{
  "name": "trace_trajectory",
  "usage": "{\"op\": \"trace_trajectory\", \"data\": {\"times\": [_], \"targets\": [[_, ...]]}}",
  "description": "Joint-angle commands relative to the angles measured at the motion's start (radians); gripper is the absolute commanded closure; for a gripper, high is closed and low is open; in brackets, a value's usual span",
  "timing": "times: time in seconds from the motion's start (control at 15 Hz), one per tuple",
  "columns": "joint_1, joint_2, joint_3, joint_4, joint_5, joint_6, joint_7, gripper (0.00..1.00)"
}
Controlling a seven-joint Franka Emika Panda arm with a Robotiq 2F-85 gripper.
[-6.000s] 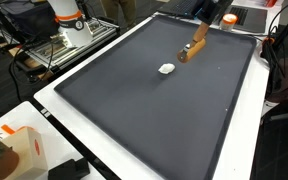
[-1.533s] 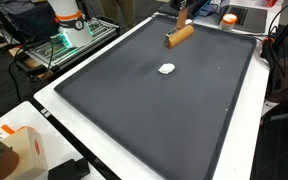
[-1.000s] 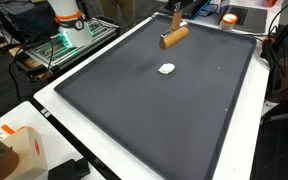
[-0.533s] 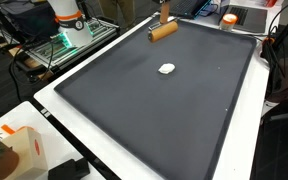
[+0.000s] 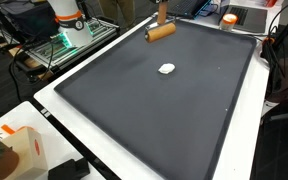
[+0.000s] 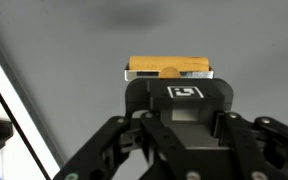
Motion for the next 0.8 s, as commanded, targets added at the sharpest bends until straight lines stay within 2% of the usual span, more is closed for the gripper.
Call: {"op": "trace_trajectory", "data": {"times": [0.0, 0.13, 0.4, 0.53, 0.6, 0.73], "targets": [[0.004, -0.04, 0.007, -0.05, -0.099, 0.086, 0.063, 0.78], [0.001, -0.044, 0.006, -0.065, -0.133, 0.14, 0.048, 0.78], [-0.009, -0.067, -0.001, -0.133, -0.127, 0.263, -0.004, 0.78], [-0.018, -0.073, -0.011, -0.157, -0.072, 0.308, -0.047, 0.78], [-0.01, -0.025, 0.001, -0.098, -0.102, 0.261, -0.003, 0.53], [-0.016, -0.032, -0.004, -0.117, -0.094, 0.284, -0.02, 0.53]]}}
